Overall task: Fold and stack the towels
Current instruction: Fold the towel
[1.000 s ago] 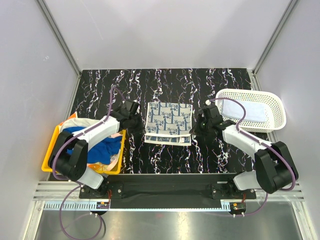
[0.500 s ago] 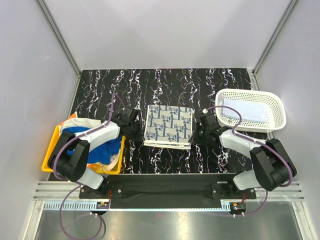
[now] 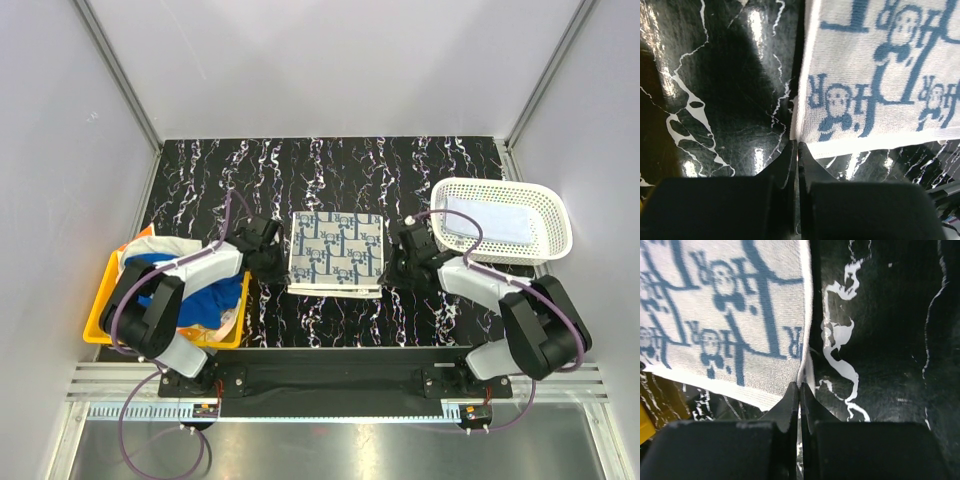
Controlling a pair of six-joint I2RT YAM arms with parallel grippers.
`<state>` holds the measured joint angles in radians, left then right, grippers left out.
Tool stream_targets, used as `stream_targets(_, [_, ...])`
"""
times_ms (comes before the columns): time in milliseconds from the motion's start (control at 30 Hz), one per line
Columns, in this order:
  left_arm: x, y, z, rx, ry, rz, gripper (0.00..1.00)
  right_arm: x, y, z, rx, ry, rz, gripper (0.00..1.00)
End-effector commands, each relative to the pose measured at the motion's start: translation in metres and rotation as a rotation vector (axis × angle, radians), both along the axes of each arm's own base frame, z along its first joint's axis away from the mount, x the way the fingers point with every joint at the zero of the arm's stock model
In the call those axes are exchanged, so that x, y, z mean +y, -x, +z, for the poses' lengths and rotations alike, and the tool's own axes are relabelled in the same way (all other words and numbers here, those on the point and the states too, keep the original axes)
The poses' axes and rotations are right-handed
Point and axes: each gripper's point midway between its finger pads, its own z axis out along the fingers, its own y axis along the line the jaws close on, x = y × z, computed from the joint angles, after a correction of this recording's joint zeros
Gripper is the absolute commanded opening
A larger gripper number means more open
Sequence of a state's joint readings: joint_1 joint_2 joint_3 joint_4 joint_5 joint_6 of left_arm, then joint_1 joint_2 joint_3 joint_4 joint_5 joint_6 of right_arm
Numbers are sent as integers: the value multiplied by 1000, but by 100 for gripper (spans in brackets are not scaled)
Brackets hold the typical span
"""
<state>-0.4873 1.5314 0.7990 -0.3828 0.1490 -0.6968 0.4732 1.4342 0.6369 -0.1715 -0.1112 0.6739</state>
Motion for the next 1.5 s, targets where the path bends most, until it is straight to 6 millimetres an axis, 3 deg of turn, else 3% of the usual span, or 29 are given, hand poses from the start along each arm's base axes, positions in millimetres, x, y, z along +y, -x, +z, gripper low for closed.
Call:
stream_targets(0, [-7, -24, 42, -117, 31, -5, 0, -1, -22, 45, -122, 30, 2, 0])
stream_targets(167, [-8, -27, 67, -157, 49, -12, 0, -1, -24, 79, -172, 10, 0, 0])
stream_targets(333, [-7, -21, 73, -169, 62, -12, 0, 2, -14, 85, -172, -30, 12, 0])
stream_targets(767, [1, 1, 16, -59, 36, -2, 0, 7, 26, 12, -28, -64, 25, 1])
stream_targets(900, [2, 6, 1, -32, 24, -3, 0, 6, 28, 4, -17, -60, 26, 11])
stream_targets(967, [2, 7, -2, -24, 21, -6, 0, 5, 30, 3, -17, -60, 28, 22])
stream_targets(1033, [4, 7, -1, -25, 11, -4, 3, 4, 32, 3, -22, -58, 31, 31])
stream_targets(1100, [5, 6, 5, -30, 6, -7, 13, -1, 32, 6, -30, -39, 23, 43])
stream_targets(1200, [7, 1, 20, -61, -9, -9, 31, -8, 25, 15, -56, 10, 5, 50])
stream_targets(1300, [10, -12, 44, -120, -32, -2, 42, -11, -3, 37, -127, 42, -14, 54])
stream_targets(1467, [5, -57, 84, -224, -36, 19, 47, -21, -51, 36, -128, 73, -68, 52])
